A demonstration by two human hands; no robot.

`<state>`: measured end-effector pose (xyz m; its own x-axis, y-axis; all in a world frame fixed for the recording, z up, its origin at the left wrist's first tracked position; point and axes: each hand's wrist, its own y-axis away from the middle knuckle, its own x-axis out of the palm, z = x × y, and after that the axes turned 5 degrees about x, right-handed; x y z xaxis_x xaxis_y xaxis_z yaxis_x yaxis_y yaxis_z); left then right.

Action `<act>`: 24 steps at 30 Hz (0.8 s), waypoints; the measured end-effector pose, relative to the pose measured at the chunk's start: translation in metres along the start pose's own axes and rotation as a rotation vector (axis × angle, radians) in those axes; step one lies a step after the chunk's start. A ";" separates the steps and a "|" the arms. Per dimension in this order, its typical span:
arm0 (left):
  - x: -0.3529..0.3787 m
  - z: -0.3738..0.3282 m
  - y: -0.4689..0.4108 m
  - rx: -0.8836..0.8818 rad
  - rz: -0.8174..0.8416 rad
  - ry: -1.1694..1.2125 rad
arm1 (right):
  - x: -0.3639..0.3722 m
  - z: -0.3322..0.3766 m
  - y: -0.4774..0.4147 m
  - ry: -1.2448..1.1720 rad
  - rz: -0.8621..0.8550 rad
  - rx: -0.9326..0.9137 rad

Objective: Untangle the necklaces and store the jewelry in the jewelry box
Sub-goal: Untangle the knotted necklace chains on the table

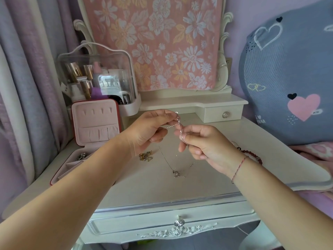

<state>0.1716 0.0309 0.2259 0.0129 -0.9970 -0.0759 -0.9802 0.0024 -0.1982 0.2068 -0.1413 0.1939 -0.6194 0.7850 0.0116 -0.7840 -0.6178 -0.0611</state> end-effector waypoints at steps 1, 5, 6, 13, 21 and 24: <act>0.000 0.000 0.001 0.000 0.005 -0.001 | 0.000 -0.001 0.000 0.010 -0.015 -0.002; -0.002 0.001 0.003 -0.009 -0.010 -0.002 | -0.004 -0.004 -0.003 0.083 -0.209 -0.074; -0.002 0.001 0.003 -0.014 -0.021 -0.002 | -0.005 -0.005 -0.004 0.113 -0.260 -0.108; -0.001 0.005 0.004 -0.021 -0.046 -0.033 | -0.007 -0.003 -0.007 0.206 -0.404 -0.279; 0.004 0.011 0.008 -0.039 0.010 0.131 | -0.007 0.002 -0.007 0.072 -0.239 -0.101; 0.004 0.014 0.008 -0.035 0.011 0.150 | -0.010 -0.002 -0.006 0.197 -0.245 -0.045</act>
<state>0.1667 0.0280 0.2107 -0.0250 -0.9973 0.0691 -0.9864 0.0134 -0.1637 0.2181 -0.1451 0.1926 -0.3895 0.9067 -0.1618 -0.9034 -0.4103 -0.1244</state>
